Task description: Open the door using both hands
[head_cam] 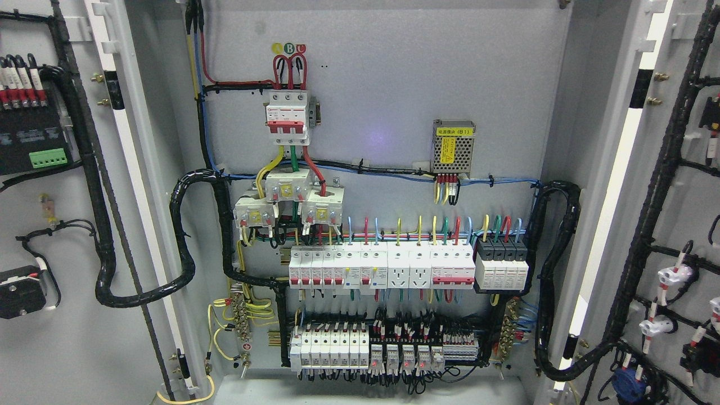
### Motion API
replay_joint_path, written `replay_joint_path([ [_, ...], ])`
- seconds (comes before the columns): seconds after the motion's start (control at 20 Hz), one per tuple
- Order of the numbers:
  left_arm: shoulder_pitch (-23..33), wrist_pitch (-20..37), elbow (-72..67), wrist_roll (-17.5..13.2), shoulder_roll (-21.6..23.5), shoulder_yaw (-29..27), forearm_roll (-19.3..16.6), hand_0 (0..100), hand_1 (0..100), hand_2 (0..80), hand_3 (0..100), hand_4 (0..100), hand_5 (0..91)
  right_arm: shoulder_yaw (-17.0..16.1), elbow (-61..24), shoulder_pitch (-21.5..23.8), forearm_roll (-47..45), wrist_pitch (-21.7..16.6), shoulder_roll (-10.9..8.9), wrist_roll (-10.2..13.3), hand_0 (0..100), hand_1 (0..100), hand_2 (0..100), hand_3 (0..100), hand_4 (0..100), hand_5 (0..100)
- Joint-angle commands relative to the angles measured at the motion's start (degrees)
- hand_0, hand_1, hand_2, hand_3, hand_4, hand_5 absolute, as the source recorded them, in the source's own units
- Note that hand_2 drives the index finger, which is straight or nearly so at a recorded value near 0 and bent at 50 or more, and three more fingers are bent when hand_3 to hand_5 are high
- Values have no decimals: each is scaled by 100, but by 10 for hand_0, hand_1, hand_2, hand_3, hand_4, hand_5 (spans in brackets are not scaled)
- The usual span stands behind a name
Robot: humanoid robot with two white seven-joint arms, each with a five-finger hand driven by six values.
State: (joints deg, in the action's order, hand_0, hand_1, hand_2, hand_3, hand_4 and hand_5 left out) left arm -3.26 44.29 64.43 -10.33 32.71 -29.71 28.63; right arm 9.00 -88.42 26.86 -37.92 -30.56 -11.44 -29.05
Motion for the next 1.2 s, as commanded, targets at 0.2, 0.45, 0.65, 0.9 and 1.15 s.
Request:
replay_joint_path([
  [0.2,-97,5414,-354,5,254,220,11,0,0,0,0,0,0,172,668,-14,13,-2,160,5,0,0,0,0,0,0],
  [0.45,360,5423,551,189,95,176,46,0,0,0,0,0,0,163,651,-14,13,-2,160,5,0,0,0,0,0,0],
  [0.65,905,5432,1368,559,43,62,46,0,0,0,0,0,0,163,668,-14,13,-2,169,5,0,0,0,0,0,0],
  [0.9,1186,5441,2230,541,-273,-228,28,0,0,0,0,0,0,172,773,-5,31,-2,169,5,0,0,0,0,0,0],
  [1.15,1581,5450,2889,497,-668,-123,-313,0,0,0,0,0,0,172,1151,-5,39,-2,169,5,0,0,0,0,0,0],
])
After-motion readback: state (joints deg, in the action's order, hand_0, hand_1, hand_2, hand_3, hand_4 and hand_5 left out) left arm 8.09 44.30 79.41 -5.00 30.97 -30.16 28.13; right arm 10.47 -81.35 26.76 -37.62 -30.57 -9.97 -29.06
